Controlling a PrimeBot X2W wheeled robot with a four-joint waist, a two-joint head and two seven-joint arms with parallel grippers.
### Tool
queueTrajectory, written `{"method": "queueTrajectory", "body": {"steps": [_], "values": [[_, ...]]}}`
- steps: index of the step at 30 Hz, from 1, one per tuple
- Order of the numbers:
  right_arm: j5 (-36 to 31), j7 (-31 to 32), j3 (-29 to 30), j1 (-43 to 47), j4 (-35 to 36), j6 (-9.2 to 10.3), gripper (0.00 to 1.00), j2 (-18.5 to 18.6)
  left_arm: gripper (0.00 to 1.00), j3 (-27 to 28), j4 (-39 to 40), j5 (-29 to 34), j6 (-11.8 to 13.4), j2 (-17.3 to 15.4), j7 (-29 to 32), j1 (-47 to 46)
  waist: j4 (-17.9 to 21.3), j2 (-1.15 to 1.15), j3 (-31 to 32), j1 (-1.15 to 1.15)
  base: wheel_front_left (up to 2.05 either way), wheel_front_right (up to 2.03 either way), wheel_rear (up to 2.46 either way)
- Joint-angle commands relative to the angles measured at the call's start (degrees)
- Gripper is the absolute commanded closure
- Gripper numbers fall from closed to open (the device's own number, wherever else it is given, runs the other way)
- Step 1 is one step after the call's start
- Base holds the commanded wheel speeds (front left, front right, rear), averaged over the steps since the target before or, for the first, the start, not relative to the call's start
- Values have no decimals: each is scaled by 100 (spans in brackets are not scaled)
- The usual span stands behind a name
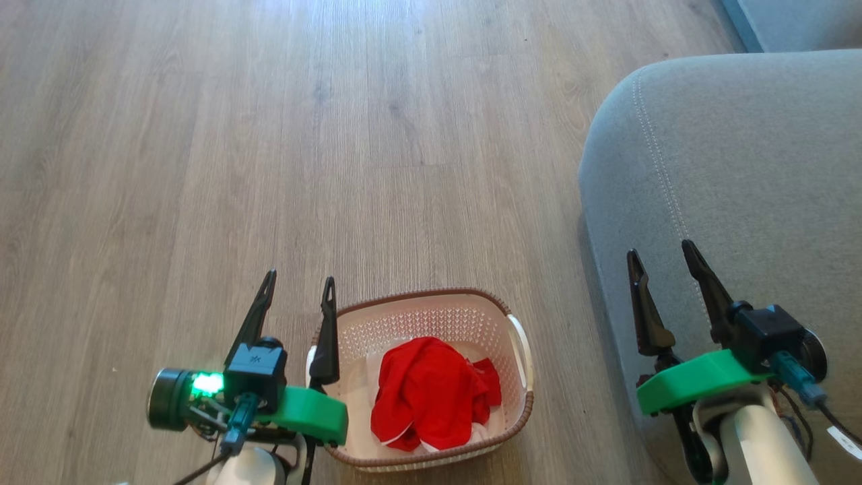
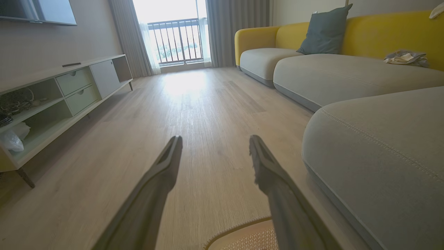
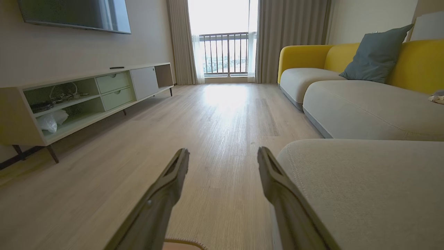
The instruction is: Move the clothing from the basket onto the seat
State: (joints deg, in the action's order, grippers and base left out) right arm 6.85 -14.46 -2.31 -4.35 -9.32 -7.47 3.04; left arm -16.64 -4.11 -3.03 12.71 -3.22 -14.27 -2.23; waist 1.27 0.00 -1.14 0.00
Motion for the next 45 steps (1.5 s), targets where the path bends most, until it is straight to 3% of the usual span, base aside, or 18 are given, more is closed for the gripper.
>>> {"method": "queueTrajectory", "body": {"steps": [1,11,20,32,45], "values": [[60,-53,-113,-254,149,-2,0,-16,0,215,161,-1,-31,27,-73,-191,-7,0,-2,0,0,0,0],[325,-54,-39,-229,-456,-2,0,-16,0,383,-110,-559,-162,33,-73,-104,-19,0,10,0,0,0,0],[333,-54,-77,-276,-562,-2,0,-16,0,389,-604,-636,-394,34,-73,-106,17,0,14,0,0,0,0],[151,-54,-134,-302,-587,-2,0,-16,0,298,-672,-662,-407,34,-73,-113,104,0,-121,0,0,0,0],[-42,-54,5,-686,-540,-2,0,-16,0,-215,-1449,-389,-507,34,-73,-892,281,0,-1640,0,0,0,0]]}}
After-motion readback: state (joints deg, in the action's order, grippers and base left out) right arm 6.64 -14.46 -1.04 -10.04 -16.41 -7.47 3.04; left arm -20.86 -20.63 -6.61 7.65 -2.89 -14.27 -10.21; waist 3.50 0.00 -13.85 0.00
